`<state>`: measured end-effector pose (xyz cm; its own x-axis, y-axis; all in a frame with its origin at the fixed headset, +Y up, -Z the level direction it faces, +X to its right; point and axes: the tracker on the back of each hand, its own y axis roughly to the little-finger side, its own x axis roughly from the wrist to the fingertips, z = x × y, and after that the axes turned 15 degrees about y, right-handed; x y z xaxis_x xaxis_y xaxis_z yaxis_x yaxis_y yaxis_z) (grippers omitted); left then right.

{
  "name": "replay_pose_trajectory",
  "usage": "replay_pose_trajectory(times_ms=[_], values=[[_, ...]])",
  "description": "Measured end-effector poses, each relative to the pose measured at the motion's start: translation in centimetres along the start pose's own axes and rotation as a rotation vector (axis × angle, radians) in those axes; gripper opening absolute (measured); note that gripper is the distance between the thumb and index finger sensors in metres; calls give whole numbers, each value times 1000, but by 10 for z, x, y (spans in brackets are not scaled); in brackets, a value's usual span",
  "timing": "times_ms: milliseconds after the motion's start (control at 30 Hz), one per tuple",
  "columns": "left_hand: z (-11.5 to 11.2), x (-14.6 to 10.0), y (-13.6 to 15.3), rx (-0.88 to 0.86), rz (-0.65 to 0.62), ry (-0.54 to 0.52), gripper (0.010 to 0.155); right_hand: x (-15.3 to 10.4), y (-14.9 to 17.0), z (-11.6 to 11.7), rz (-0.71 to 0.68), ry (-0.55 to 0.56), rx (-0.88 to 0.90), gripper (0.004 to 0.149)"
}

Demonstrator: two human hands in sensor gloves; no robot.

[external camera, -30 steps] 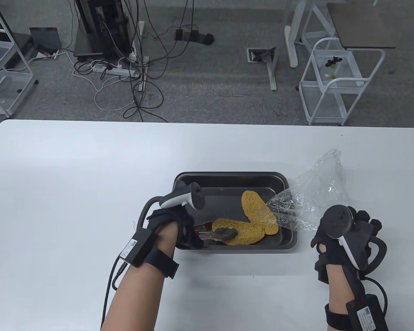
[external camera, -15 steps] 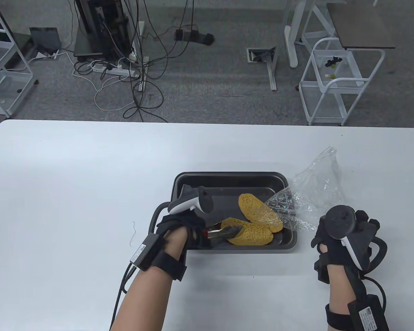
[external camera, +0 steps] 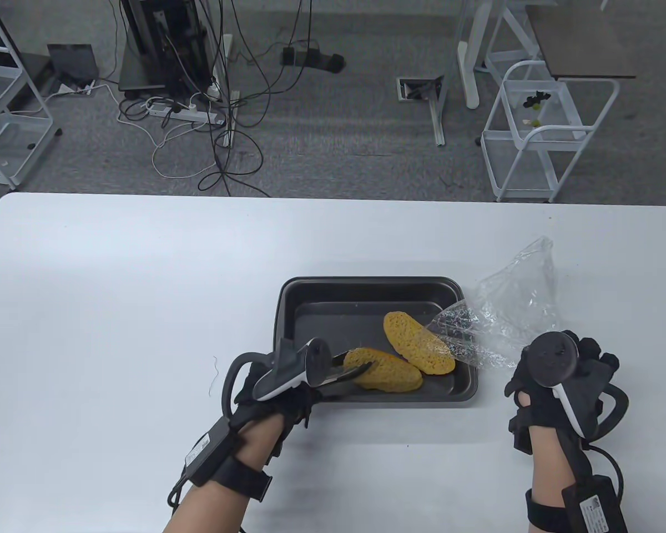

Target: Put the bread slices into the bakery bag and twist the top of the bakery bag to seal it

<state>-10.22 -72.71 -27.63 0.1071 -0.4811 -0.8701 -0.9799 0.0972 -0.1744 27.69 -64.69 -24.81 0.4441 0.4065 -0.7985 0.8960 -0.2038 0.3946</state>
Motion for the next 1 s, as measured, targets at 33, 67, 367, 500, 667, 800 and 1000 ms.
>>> replay_pose_trajectory(times_ms=[33, 67, 367, 500, 667, 800, 1000], values=[[-3, -10, 1, 37, 37, -98, 75, 0, 0, 0, 2, 5, 1, 41], [-7, -19, 1, 65, 59, -165, 76, 0, 0, 1, 2, 12, -1, 41], [-20, -68, 9, 4, 79, -423, 77, -4, -5, 11, -11, 78, -36, 41], [-18, -90, 13, -113, 66, -506, 76, -8, -11, 12, -24, 122, -62, 41], [-16, -105, 4, -185, 54, -594, 77, -14, -19, 15, -51, 151, -77, 41], [-14, -105, -9, -158, 62, -614, 77, -18, -25, 15, -71, 174, -68, 41], [-13, -93, -32, -127, 77, -566, 76, -26, -37, 15, -115, 200, -63, 41]])
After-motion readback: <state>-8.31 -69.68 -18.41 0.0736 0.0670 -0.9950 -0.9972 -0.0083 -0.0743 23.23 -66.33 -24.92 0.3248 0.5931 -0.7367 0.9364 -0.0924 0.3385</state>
